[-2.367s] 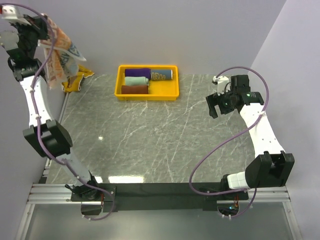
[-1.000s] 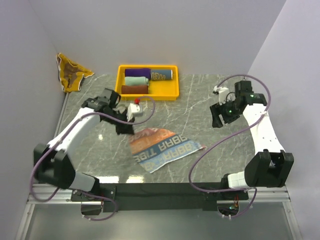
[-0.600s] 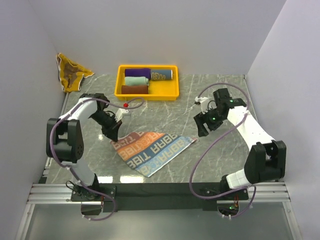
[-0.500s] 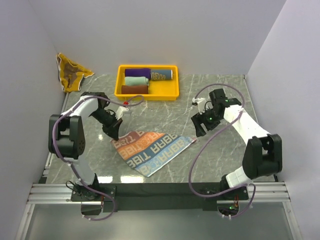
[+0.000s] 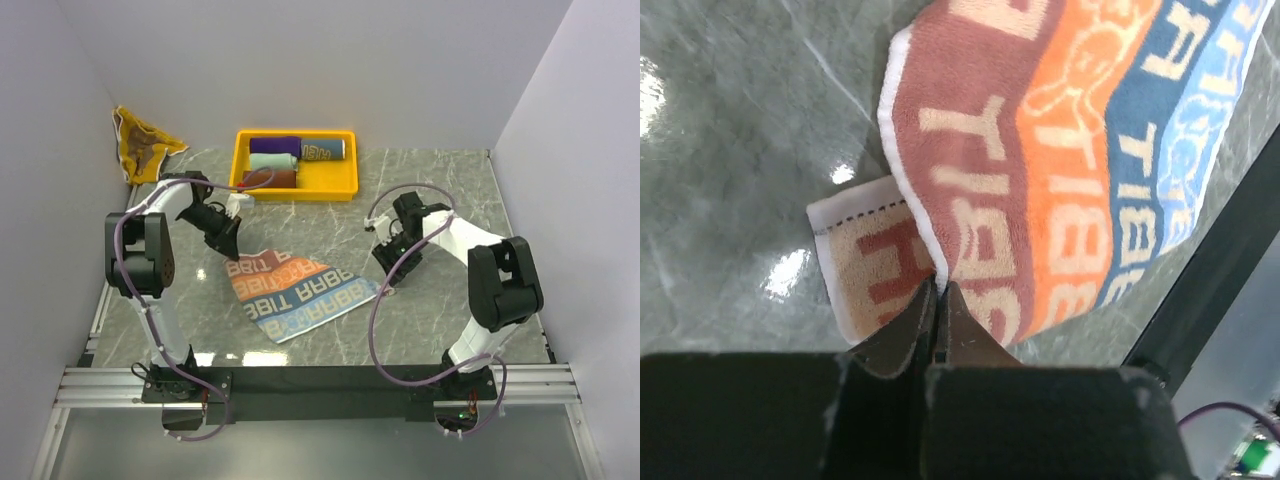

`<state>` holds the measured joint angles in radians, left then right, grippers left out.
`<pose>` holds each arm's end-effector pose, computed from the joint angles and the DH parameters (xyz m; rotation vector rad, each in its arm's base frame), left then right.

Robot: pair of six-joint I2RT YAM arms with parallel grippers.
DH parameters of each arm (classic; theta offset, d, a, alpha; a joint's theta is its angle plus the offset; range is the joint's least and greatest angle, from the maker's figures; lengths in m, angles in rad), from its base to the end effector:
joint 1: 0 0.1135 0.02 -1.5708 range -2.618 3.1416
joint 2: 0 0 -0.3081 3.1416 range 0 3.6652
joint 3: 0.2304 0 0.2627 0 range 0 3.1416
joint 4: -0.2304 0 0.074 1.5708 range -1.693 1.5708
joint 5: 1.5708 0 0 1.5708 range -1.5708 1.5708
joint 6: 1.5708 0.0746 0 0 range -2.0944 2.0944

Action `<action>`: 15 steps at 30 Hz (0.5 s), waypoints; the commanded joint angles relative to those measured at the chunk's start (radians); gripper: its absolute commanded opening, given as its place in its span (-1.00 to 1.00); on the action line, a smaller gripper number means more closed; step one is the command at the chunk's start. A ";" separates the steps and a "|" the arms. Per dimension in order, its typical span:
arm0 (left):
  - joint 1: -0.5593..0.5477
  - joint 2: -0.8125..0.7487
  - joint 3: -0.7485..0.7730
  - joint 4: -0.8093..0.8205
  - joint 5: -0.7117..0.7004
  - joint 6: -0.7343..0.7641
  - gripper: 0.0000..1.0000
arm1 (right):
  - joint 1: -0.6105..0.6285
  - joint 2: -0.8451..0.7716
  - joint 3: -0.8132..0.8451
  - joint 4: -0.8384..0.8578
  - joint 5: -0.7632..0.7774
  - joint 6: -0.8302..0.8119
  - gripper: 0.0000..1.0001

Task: Roll the towels
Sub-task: Flatten the towel

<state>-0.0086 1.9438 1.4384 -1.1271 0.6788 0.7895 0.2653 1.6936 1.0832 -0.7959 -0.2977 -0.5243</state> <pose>0.3765 -0.0501 0.1973 1.0547 2.5794 -0.9425 0.3084 0.1065 0.1785 -1.1541 2.6761 0.4023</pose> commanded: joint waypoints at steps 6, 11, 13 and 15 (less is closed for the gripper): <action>0.006 0.059 0.037 0.102 0.022 -0.090 -0.99 | 0.064 -0.046 -0.112 0.035 0.000 -0.069 0.14; 0.032 0.112 0.099 0.115 0.054 -0.145 -0.99 | 0.086 -0.021 -0.100 0.027 -0.009 -0.060 0.17; 0.033 0.126 0.120 0.112 0.059 -0.154 -0.99 | 0.084 -0.052 -0.121 0.024 0.002 -0.074 0.18; 0.035 0.123 0.117 0.119 0.053 -0.154 -0.99 | 0.083 -0.089 -0.146 0.011 0.020 -0.098 0.19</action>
<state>0.0170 2.0739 1.5208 -1.0248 0.6975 0.6594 0.3405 1.6638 0.9771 -0.7837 -0.2947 -0.5797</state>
